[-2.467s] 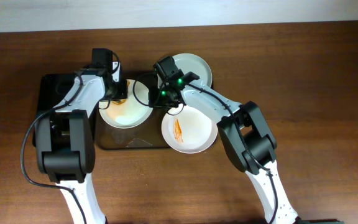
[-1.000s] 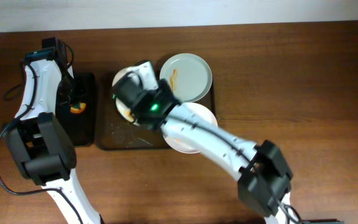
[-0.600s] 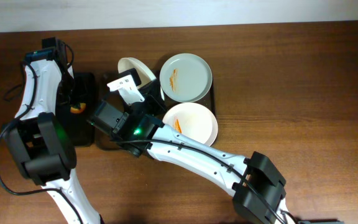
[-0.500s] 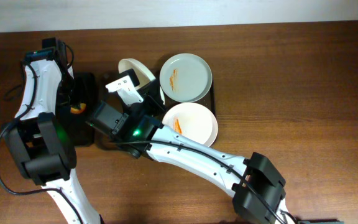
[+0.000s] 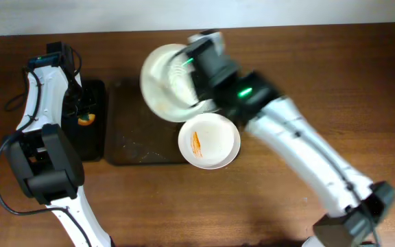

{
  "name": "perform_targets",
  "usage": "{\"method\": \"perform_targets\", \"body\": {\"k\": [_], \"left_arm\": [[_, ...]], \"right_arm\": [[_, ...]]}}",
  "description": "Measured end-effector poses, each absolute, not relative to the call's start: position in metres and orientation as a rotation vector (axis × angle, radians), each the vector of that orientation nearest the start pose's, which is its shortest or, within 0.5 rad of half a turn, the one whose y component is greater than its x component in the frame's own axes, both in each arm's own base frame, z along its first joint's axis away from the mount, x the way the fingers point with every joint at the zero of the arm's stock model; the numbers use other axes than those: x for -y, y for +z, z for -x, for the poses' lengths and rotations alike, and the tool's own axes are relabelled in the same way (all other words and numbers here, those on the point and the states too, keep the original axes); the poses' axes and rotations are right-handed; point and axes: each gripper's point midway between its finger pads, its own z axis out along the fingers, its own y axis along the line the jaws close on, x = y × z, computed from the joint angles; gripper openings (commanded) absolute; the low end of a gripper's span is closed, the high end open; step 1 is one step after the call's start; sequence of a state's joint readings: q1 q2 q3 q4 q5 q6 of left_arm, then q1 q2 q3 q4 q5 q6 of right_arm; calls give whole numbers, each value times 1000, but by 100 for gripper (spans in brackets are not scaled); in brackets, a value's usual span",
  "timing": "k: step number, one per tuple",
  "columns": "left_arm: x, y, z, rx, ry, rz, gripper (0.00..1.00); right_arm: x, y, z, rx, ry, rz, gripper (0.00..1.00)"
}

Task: Clean dirty plates on tray and stack at the side
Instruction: 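Carry the cleaned plate right with the right gripper, left arm withdraws, then lower the plate onto the table right of the tray and release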

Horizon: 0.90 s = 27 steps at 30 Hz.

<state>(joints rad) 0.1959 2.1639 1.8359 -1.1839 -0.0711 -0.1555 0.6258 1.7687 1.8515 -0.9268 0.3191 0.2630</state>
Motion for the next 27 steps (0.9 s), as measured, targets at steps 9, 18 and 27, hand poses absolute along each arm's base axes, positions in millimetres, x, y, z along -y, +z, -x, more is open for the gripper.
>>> {"method": "perform_targets", "body": {"k": [9,18,27], "left_arm": [[-90,66,-432,-3005,106,513,1],[-90,66,-435,-2994,105,509,1],[-90,66,-436,-2991,103,509,1]], "right_arm": [[7,166,-423,-2807,205,-470,4],[77,46,-407,-2808,211,-780,4],[29,58,-384,-2942,432,-718,77]]}}
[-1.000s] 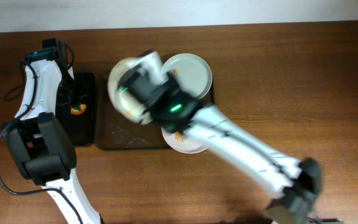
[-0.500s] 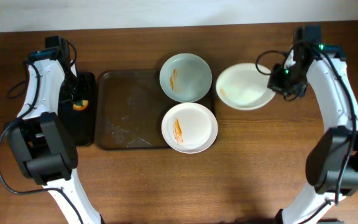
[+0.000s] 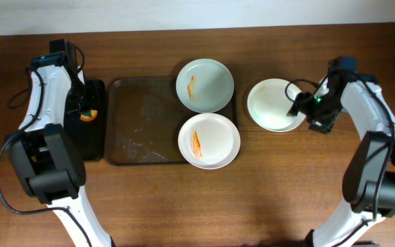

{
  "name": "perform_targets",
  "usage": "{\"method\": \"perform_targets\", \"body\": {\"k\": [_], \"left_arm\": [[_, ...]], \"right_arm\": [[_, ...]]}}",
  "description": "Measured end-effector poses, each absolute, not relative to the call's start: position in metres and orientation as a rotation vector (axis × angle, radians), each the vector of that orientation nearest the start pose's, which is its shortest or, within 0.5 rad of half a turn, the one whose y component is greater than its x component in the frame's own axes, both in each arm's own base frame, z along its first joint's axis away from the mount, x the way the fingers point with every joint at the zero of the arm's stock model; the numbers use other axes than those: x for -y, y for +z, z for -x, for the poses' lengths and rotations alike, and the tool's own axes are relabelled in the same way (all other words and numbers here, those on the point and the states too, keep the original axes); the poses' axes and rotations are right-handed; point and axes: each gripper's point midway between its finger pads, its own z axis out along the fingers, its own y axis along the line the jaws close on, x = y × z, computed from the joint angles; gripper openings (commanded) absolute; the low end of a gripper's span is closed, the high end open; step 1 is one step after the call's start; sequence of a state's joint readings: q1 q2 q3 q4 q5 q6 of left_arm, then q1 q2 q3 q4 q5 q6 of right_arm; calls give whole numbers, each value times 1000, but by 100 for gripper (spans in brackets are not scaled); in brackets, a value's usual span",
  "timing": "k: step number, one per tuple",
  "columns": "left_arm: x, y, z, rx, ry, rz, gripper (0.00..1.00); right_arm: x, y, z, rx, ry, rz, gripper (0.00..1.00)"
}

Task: Clean dirty plates on tray and stack at the side
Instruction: 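Lower the plate onto the table right of the tray and release, then move the right gripper to the bottom white plate and grip its rim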

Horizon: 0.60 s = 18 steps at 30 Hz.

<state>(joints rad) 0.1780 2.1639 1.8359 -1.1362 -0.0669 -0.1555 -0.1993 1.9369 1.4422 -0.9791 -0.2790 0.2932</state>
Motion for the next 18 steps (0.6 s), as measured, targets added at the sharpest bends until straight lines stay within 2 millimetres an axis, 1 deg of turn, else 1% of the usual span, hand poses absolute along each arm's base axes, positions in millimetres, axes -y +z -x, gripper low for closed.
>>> {"method": "perform_targets", "body": {"k": [1,2,3,4,5,6,8,9,12,17,18], "left_arm": [[-90,66,-436,-2992,105,510,1],[-90,66,-436,-2992,105,509,1],[-90,66,-436,-2992,105,509,1],[-90,66,-436,-2991,105,509,1],[-90,66,-436,-2992,105,509,1],[-90,66,-436,-2991,105,509,1],[-90,66,-436,-2991,105,509,1],[-90,66,-436,-2991,105,509,1],[-90,66,-436,-2992,105,509,1],[-90,66,-436,-2991,105,509,1],[-90,66,-436,-2992,105,509,1]], "right_arm": [[21,81,-390,-2921,460,-667,76],[12,96,-394,-2903,472,-623,74],[-9,117,-394,-2890,493,-532,72],[-29,129,-393,-2889,509,-457,67],[-50,135,-390,-2897,528,-382,58],[-76,133,-385,-2922,541,-300,50],[-107,120,-373,-2978,505,-222,40],[-116,114,-370,-2994,477,-199,39],[-129,89,-364,-3019,358,-168,35],[-137,46,-357,-3078,272,-135,33],[-139,38,-356,-3094,261,-123,29]]}}
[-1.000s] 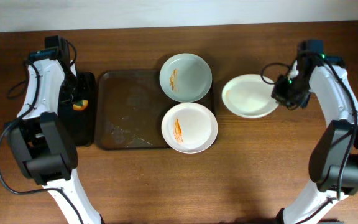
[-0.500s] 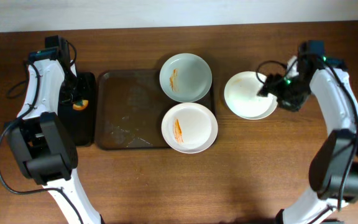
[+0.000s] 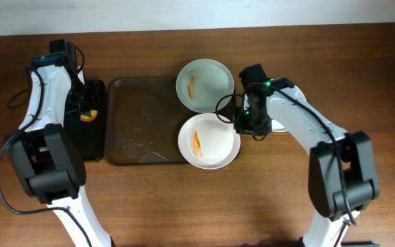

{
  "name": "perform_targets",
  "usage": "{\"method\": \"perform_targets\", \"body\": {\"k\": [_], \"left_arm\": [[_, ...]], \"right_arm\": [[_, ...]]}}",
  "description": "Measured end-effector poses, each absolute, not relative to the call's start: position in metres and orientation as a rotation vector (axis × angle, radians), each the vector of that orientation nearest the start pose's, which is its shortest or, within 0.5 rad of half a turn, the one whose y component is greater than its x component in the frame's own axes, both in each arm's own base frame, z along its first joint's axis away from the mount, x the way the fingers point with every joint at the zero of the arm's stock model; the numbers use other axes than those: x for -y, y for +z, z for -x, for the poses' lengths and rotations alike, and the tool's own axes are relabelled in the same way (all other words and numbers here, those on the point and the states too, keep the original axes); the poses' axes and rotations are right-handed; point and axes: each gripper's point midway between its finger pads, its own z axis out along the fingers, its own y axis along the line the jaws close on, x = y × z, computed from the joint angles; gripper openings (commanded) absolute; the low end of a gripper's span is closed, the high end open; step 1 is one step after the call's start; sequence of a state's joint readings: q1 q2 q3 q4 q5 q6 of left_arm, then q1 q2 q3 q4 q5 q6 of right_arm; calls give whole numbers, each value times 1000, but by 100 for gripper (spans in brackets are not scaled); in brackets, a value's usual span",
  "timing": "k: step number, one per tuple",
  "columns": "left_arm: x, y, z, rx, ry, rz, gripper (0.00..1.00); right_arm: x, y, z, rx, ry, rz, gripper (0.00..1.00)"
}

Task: Clean dirty plates on tray and stack at the side
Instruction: 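Move the right gripper to the bottom white plate and grip its rim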

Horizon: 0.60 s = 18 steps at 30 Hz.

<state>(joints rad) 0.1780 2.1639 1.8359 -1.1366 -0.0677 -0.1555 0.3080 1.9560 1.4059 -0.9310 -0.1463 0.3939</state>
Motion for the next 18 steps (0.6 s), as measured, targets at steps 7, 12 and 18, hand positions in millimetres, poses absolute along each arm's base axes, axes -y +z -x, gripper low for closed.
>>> {"method": "perform_targets", "body": {"k": [7,12,18], "left_arm": [[-90,66,-436,-2992,105,509,1],[-90,66,-436,-2992,105,509,1],[-90,66,-436,-2992,105,510,1]], "right_arm": [[-148,18,-348,-3146,226,-94,4],[-149,18,-344,-3162,232,-100,4],[-163,38,-338,-3200,259,-62,4]]}}
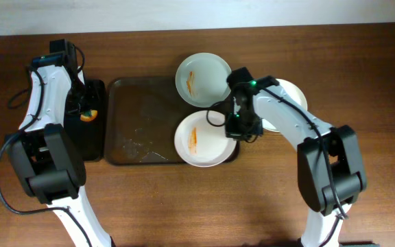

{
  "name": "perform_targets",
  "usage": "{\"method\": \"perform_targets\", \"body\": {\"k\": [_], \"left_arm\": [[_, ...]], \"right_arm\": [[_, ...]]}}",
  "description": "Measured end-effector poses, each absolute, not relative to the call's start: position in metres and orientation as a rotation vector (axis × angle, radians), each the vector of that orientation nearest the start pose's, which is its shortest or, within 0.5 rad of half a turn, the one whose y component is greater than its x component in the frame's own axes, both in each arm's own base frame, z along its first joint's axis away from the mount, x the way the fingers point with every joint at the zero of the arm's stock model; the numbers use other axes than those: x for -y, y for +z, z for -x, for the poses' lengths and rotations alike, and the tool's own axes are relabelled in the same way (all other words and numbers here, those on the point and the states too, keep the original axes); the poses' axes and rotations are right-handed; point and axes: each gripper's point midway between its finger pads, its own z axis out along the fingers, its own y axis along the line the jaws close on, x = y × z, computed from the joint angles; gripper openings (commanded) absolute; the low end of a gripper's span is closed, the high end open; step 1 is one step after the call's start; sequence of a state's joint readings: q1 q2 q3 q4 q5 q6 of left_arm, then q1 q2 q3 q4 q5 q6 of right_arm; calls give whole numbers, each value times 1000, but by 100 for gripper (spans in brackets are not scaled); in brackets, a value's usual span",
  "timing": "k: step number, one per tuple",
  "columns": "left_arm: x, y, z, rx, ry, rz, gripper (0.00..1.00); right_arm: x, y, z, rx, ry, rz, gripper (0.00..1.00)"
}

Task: Clean dirty plates on tray and stack at the side
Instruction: 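Move the right gripper to the bottom white plate and grip its rim, then scrub the bottom plate with the sponge in the left gripper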

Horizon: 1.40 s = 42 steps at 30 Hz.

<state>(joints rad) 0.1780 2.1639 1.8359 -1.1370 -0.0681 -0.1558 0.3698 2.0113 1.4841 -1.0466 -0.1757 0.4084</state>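
Note:
Two dirty white plates with orange smears sit at the right end of the dark tray [139, 120]: an upper plate [201, 77] and a lower plate [199, 140]. My right gripper [234, 127] is at the lower plate's right rim, and its jaws are hidden under the wrist. A clean white plate [288, 103] lies on the table right of the tray, partly under the right arm. My left gripper [85, 114] rests over the black bin [91, 140], shut on an orange sponge [86, 117].
The black bin stands against the tray's left side. Crumbs or scratches mark the tray's floor. Bare wooden table [184, 206] spreads in front of the tray and to the far right.
My right gripper has moved a little left, onto the lower plate's right rim. That plate now lies slightly further left, and the upper plate slightly further back. The left arm has not moved.
My right gripper first held a white plate raised over the tray's right end. Then it was at the table's right side with that plate set down there. Then it was back beside the tray, and now it is at the lower dirty plate's rim.

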Motion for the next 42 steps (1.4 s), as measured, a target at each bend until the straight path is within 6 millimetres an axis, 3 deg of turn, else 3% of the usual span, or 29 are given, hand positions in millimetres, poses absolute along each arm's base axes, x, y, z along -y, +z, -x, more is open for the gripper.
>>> {"method": "perform_targets", "body": {"k": [2,7,9,10,11,12,13,15,16,17,18,20,24,25,35,37,39,40,42], "left_arm": [[-90,66,-436,-2992,105,510,1],[-90,66,-435,-2996,105,510,1],[-90,66,-434,-2999,105,510,1],[-90,66,-434,-2999,105,510,1],[-90,66,-434,-2999,105,510,1],[-90,66,-434,-2999,105,510,1],[-90,66,-434,-2999,105,510,1],[-90,66,-434,-2999,105,510,1],[-90,66,-434,-2999,105,510,1],[-90,66,-434,-2999,105,510,1],[-90,66,-434,-2999,102,510,1],[-87,66,-435,-2998,80,508,1],[-70,66,-444,-2987,-65,409,1],[-63,67,-446,-2986,-105,367,1],[31,67,-461,-2962,-188,18,1],[44,54,-457,-2970,-185,-27,1],[45,39,-447,-3000,-130,-30,1],[49,17,-430,-3047,-104,-45,1],[49,6,-417,-3071,-68,-51,1]], "right_arm": [[-206,46,-344,-3114,316,60,4],[-298,60,-364,-2862,461,-22,4],[-306,52,-369,-2823,411,-82,4],[-305,43,-369,-2828,384,-99,10],[-305,35,-370,-2835,366,-109,29],[-304,26,-370,-2847,346,-126,63],[-303,20,-369,-2857,334,-131,66],[-308,23,-375,-2830,363,-94,61],[-307,23,-376,-2831,368,-93,53],[-312,25,-379,-2819,410,-72,34],[-314,27,-383,-2812,448,-66,27],[-316,21,-388,-2820,502,-60,22],[-321,9,-384,-2862,566,-47,21],[-324,9,-383,-2865,587,-42,4],[-328,7,-380,-2885,645,-40,4],[-328,7,-381,-2885,645,-41,4],[-328,7,-381,-2885,646,-43,4],[-328,7,-381,-2886,646,-41,4],[-327,7,-380,-2890,646,-33,4]]}}
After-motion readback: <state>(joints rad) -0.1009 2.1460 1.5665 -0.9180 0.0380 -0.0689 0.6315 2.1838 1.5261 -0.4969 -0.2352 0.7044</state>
